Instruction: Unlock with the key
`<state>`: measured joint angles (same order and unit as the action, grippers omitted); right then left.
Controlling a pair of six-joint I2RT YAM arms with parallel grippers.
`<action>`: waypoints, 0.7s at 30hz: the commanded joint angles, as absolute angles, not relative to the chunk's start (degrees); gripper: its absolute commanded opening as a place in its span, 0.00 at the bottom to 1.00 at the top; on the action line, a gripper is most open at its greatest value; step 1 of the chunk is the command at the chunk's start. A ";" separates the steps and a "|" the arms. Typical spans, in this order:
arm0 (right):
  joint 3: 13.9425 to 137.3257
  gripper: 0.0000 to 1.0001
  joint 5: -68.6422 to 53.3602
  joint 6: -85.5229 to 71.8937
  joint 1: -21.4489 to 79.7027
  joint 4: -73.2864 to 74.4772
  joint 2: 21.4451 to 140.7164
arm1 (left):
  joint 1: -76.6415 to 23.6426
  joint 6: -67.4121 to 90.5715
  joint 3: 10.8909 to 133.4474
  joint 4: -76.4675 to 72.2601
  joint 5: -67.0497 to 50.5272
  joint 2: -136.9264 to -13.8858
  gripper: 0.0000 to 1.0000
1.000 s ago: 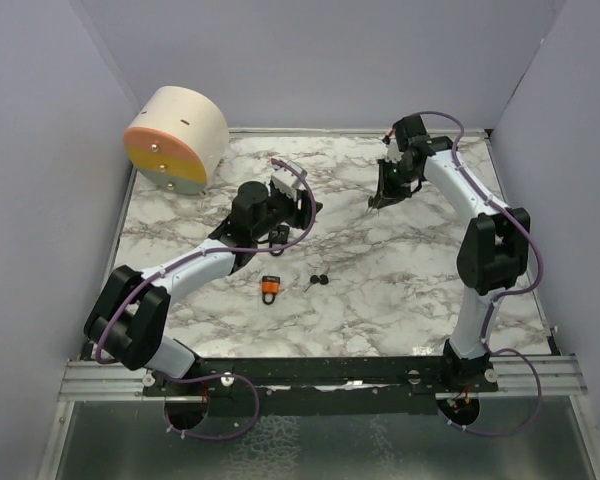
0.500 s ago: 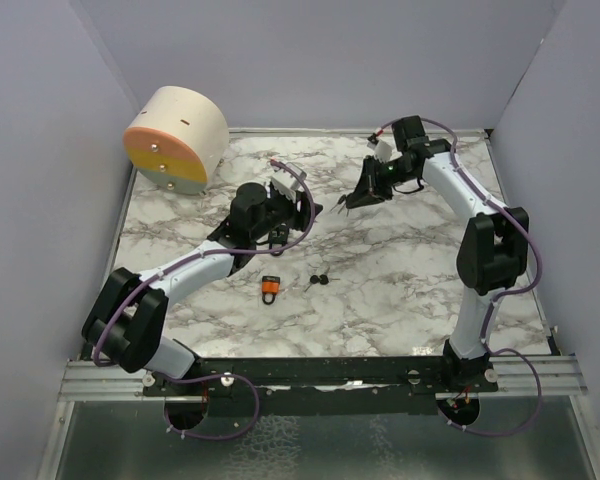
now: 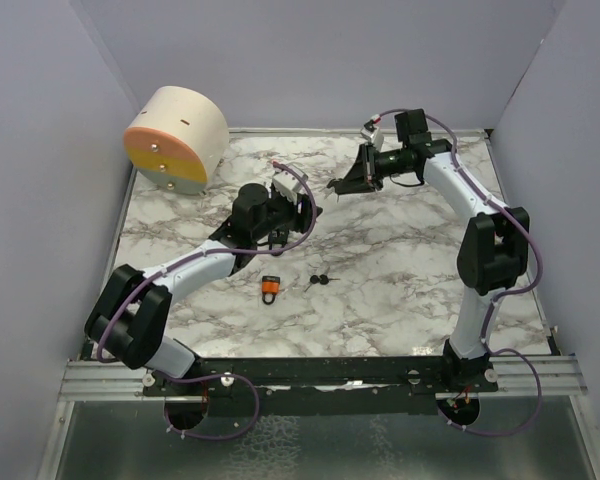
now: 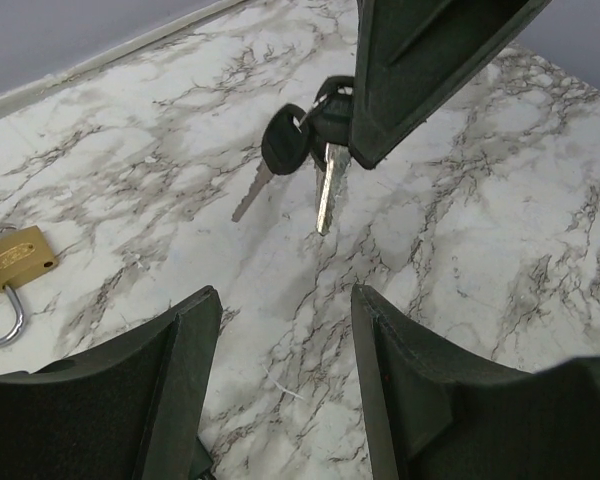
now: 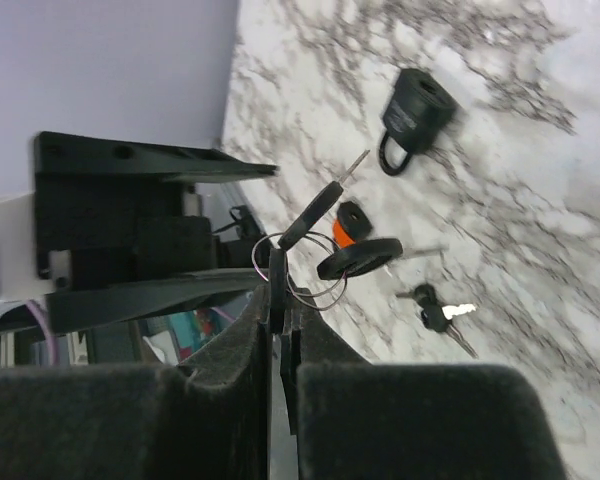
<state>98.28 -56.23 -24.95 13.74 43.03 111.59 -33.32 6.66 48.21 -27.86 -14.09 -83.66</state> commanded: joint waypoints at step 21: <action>87.76 0.01 -68.20 -32.41 12.63 14.75 106.84 | -26.05 19.06 49.64 -39.09 -31.41 -85.70 0.55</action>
